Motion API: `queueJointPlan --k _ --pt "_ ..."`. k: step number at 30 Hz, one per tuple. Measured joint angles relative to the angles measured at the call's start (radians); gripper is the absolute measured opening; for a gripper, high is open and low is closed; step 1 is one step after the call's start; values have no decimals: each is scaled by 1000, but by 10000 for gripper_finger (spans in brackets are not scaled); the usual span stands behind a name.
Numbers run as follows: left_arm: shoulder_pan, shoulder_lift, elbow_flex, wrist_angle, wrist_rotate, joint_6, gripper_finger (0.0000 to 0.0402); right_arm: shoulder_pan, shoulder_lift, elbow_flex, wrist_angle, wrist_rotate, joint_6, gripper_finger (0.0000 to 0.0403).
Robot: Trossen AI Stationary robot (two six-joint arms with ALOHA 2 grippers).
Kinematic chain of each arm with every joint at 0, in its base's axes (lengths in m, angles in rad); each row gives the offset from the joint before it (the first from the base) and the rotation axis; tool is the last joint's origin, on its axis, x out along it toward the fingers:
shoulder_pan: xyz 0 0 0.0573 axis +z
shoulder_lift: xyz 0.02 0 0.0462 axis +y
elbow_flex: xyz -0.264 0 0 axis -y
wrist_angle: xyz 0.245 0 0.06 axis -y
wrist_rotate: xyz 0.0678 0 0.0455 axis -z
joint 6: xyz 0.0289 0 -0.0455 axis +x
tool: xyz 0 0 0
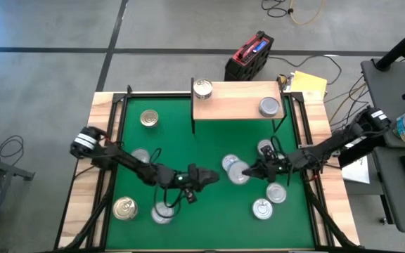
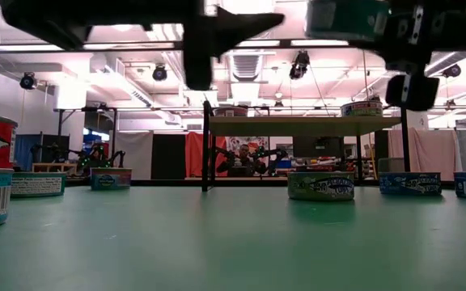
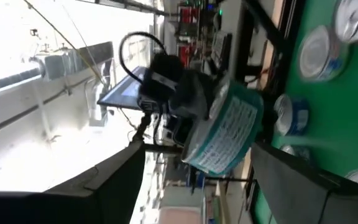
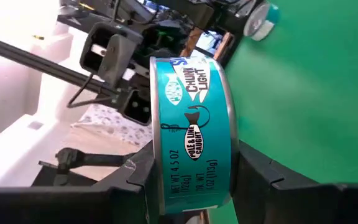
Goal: Stack canned seafood by type on shelf
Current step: Put the green/blue tuna can on the shelf
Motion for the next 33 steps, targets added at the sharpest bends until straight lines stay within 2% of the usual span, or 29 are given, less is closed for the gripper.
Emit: queueJointPlan --k 5,10,14,24,28,33 --pt "15 71 51 28 0 58 276 1 33 80 -1 -77 -41 132" --pt "17 125 69 171 4 142 276 1 84 133 -23 -102 -35 132" --pt "19 149 67 247 2 202 276 0 110 140 -30 -93 -31 132" --pt "13 175 70 243 8 238 270 -37 132 138 -42 -59 49 132" --pt "12 176 70 242 1 244 238 -48 131 138 -34 -59 50 132" --pt "12 176 70 223 -39 264 167 -48 131 138 -36 -54 62 132"
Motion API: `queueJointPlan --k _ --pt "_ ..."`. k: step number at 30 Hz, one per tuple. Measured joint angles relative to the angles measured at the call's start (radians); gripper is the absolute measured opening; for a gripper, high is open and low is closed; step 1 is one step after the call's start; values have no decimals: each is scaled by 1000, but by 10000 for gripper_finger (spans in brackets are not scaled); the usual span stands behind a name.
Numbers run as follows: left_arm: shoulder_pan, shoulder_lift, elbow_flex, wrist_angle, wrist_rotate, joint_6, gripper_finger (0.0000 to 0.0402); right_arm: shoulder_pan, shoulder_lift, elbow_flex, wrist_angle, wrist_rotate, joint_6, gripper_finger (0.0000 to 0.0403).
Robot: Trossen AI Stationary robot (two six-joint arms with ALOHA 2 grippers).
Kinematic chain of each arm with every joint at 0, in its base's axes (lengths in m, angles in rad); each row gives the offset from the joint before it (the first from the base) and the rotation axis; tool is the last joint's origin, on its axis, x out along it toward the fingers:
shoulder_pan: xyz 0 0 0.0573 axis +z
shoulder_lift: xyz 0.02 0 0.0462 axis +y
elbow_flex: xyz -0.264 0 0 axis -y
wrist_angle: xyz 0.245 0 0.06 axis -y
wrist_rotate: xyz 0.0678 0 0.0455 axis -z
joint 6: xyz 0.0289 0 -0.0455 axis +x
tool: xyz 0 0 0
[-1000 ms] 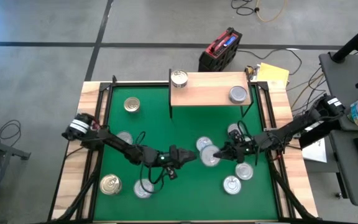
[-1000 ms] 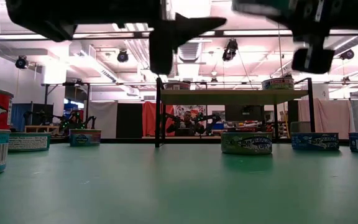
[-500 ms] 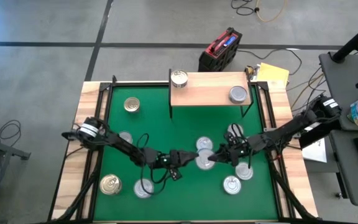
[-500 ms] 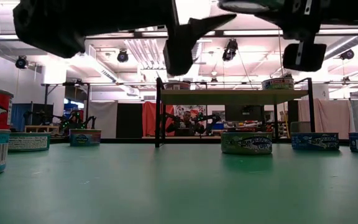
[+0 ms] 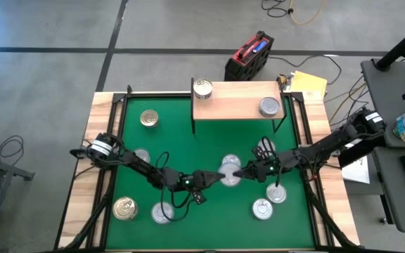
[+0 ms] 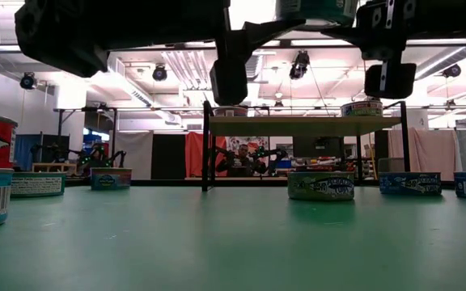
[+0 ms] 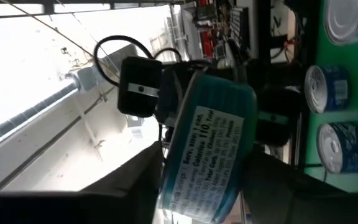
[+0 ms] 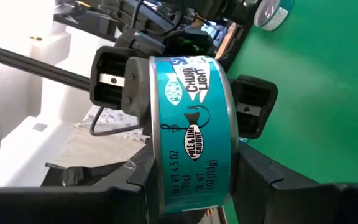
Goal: Stack canned seafood by type on shelf
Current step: Put the green/blue tuna can on the shelf
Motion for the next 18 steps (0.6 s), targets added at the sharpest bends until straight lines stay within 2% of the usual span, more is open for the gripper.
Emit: queueJointPlan --k 3,8,18 --pt "0 0 0 -11 -38 12 133 0 1 0 -3 2 27 151" --pt "0 0 0 -21 -60 -21 133 -1 1 0 -4 4 18 200" --pt "-1 -1 0 -2 -147 -123 133 -3 -1 0 0 32 -10 230"
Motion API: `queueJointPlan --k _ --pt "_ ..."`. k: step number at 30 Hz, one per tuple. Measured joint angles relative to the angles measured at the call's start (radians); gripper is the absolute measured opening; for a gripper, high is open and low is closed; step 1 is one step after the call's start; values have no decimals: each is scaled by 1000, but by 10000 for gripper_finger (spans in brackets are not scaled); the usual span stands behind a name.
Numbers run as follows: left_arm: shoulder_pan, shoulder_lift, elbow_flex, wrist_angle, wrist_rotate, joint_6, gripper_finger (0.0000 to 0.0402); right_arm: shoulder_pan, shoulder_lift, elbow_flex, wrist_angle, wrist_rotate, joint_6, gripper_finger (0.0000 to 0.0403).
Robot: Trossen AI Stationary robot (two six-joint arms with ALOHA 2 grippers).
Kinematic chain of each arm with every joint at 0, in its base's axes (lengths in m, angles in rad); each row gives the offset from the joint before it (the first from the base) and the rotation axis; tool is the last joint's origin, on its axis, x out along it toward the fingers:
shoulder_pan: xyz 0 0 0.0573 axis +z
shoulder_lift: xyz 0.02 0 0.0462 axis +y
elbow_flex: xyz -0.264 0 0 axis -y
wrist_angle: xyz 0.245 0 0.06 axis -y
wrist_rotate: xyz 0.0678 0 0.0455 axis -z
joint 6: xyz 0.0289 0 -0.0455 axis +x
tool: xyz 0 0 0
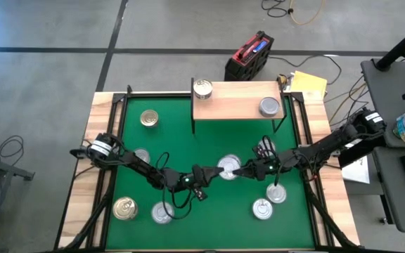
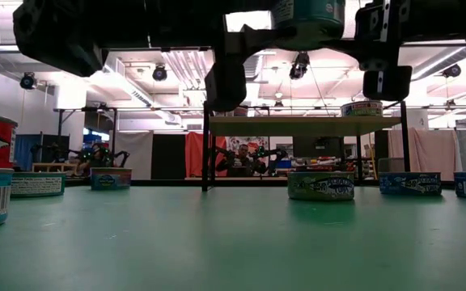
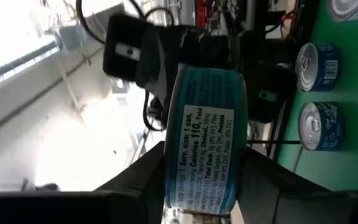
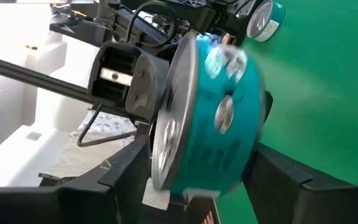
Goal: Stack canned seafood by type on shelf
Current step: Put the green/blue tuna can on the shelf
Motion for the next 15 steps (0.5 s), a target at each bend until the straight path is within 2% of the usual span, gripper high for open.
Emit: queueJointPlan --k 11,15 --pt "0 0 -17 97 -50 -162 132 0 -2 1 3 -10 -29 287" --pt "0 -2 -57 196 -51 -233 132 2 -4 0 -13 -15 -52 301"
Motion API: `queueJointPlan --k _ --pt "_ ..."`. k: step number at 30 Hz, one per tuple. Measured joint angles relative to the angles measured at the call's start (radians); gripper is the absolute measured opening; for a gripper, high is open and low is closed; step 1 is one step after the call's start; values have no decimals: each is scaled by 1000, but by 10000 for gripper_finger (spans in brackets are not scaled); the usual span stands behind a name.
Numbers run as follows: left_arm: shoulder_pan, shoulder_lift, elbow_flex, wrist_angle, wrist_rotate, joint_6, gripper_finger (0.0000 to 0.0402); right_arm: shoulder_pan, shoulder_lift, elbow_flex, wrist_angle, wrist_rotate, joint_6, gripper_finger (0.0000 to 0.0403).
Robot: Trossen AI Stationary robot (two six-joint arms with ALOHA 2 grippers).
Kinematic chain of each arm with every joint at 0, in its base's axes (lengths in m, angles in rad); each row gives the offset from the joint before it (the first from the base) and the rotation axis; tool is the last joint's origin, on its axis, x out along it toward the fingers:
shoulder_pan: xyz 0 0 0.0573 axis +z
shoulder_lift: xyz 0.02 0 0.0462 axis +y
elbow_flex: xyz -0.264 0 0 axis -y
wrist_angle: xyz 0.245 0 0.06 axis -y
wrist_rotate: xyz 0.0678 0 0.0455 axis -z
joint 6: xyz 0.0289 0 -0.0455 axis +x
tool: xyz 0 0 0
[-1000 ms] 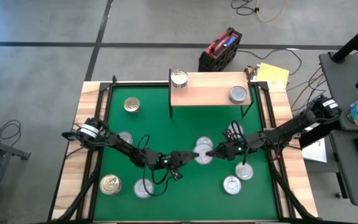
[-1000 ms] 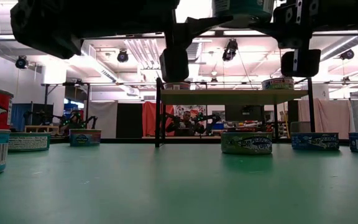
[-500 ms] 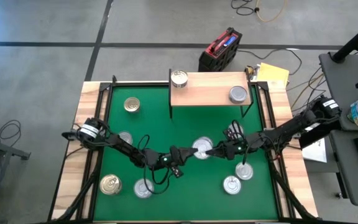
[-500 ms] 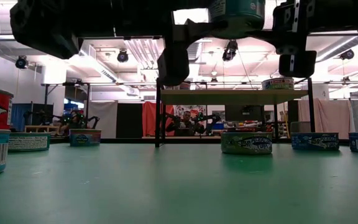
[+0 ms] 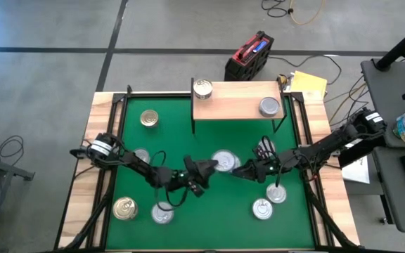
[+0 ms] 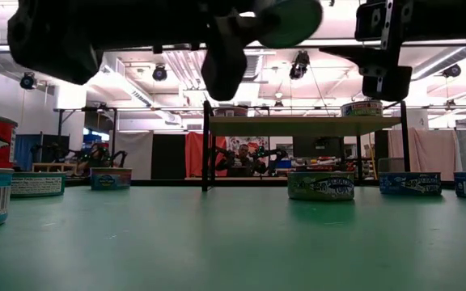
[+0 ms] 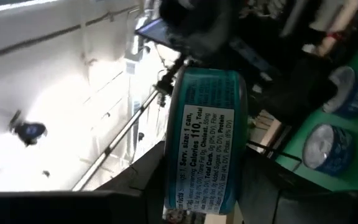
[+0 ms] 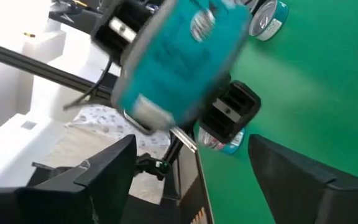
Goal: Stack canned seafood by type on shelf
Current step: Put the green/blue tuna can on the shelf
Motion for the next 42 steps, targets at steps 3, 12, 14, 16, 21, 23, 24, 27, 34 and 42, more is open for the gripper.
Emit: queueJointPlan --k 3,12,14,16,21,23,24,27,34,42 --pt "0 -6 -43 52 0 -31 132 0 -21 0 -51 1 -30 307" --pt "-22 -42 -126 52 10 -288 132 14 -89 113 -274 9 -484 293" --pt "-27 -50 -150 52 45 -360 132 31 -85 180 -392 39 -615 285" --pt "-27 -58 -175 53 112 -456 132 53 -80 253 -539 100 -742 278" --pt "-29 -101 -253 54 207 -629 132 135 -49 412 -820 346 -960 263" --pt "-27 -117 -282 53 213 -668 132 169 -32 448 -836 407 -1044 258" --pt "-26 -123 -292 50 221 -684 132 185 -23 459 -838 424 -1086 257" --pt "-28 -136 -304 51 259 -717 132 203 26 485 -840 430 -1210 253" --pt "-26 -129 -287 46 274 -721 132 203 187 564 -846 458 -1360 262" --pt "-26 -129 -287 41 245 -723 132 203 297 696 -885 520 -1369 285"
